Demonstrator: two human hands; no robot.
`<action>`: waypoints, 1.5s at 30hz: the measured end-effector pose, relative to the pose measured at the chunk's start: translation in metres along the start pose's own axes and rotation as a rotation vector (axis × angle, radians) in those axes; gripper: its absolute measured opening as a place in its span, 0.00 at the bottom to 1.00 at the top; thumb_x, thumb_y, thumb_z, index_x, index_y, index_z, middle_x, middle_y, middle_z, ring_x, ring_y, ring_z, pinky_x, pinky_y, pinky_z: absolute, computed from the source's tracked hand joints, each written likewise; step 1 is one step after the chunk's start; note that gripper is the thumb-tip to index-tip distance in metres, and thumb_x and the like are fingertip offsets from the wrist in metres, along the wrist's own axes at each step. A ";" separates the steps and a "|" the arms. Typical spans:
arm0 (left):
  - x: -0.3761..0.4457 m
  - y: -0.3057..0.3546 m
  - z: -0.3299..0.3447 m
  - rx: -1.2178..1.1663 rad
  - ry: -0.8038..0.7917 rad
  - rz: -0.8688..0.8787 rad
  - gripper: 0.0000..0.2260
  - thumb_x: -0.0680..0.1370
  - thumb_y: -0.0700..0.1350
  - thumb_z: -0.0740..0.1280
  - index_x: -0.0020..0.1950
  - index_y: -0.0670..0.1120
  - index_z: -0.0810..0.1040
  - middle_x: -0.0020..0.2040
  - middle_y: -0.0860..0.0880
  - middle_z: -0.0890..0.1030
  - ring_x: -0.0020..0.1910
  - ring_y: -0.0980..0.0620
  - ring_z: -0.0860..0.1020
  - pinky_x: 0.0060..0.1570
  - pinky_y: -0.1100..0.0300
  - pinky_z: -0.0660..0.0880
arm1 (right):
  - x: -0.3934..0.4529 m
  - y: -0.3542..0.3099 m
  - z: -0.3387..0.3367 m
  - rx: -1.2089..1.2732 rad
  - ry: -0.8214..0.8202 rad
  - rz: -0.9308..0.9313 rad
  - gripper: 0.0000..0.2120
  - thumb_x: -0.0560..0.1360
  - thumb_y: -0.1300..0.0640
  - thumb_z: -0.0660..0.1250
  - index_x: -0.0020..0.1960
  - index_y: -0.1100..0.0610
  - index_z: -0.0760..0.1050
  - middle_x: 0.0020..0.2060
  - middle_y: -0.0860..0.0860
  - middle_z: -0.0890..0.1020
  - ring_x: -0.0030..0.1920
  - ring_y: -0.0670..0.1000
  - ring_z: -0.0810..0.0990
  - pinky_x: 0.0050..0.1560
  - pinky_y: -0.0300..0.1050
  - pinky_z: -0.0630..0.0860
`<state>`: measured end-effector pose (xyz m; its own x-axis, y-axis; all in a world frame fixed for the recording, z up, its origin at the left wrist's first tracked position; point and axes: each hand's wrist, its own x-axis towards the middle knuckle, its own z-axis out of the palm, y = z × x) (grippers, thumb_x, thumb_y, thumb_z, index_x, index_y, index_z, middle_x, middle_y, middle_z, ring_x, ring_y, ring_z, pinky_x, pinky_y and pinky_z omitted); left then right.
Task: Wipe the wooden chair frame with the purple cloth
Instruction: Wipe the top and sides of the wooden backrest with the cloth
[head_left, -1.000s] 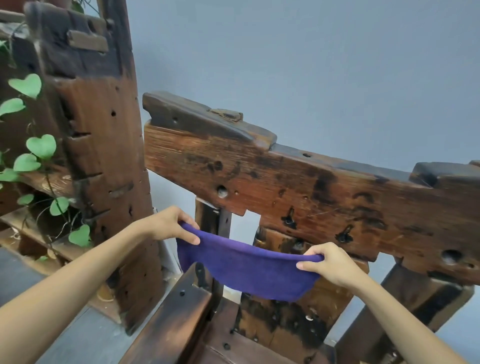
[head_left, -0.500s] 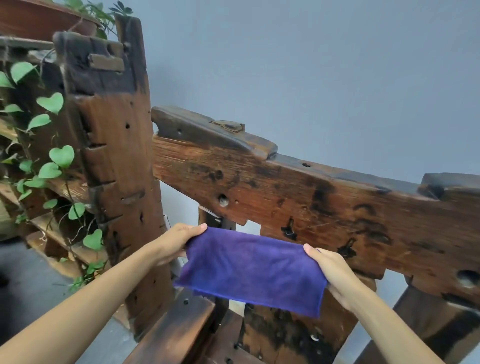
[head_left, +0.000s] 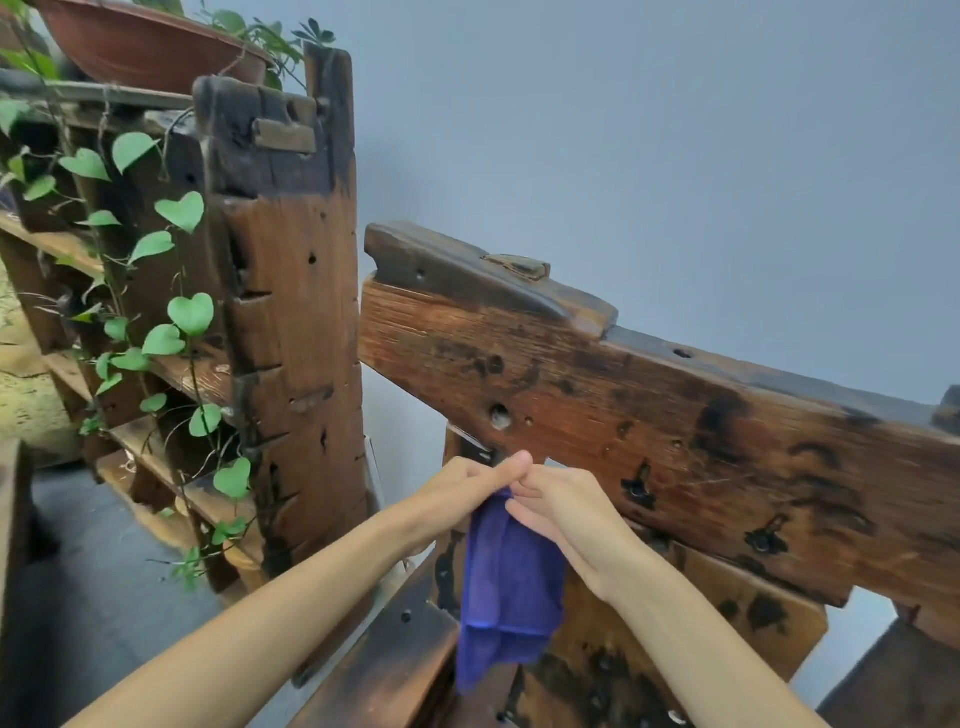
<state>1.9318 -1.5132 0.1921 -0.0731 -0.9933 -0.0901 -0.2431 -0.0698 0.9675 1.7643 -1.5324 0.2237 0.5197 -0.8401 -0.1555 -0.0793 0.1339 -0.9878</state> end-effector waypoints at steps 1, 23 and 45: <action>-0.001 -0.003 -0.012 0.002 -0.009 0.025 0.32 0.73 0.71 0.67 0.52 0.42 0.85 0.45 0.43 0.84 0.44 0.50 0.79 0.46 0.55 0.70 | 0.003 -0.002 0.006 0.006 -0.026 -0.040 0.12 0.81 0.63 0.65 0.56 0.54 0.85 0.52 0.50 0.88 0.56 0.44 0.86 0.53 0.36 0.82; 0.103 0.101 -0.264 0.479 0.098 0.697 0.11 0.72 0.44 0.66 0.49 0.52 0.87 0.42 0.56 0.87 0.43 0.61 0.82 0.44 0.58 0.80 | 0.131 -0.142 0.067 -1.133 0.906 -0.566 0.09 0.77 0.50 0.72 0.55 0.42 0.86 0.44 0.42 0.78 0.49 0.49 0.80 0.51 0.48 0.77; 0.239 -0.009 -0.365 -0.261 -0.134 -0.060 0.39 0.78 0.71 0.37 0.69 0.52 0.76 0.65 0.46 0.82 0.67 0.44 0.77 0.72 0.41 0.67 | 0.340 -0.051 0.152 -1.729 0.378 -1.065 0.30 0.66 0.55 0.80 0.68 0.53 0.81 0.71 0.54 0.76 0.64 0.58 0.82 0.68 0.58 0.74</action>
<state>2.2697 -1.7833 0.2483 -0.1976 -0.9668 -0.1623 0.0048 -0.1666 0.9860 2.0741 -1.7450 0.2217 0.7485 -0.3105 0.5859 -0.5932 -0.7085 0.3823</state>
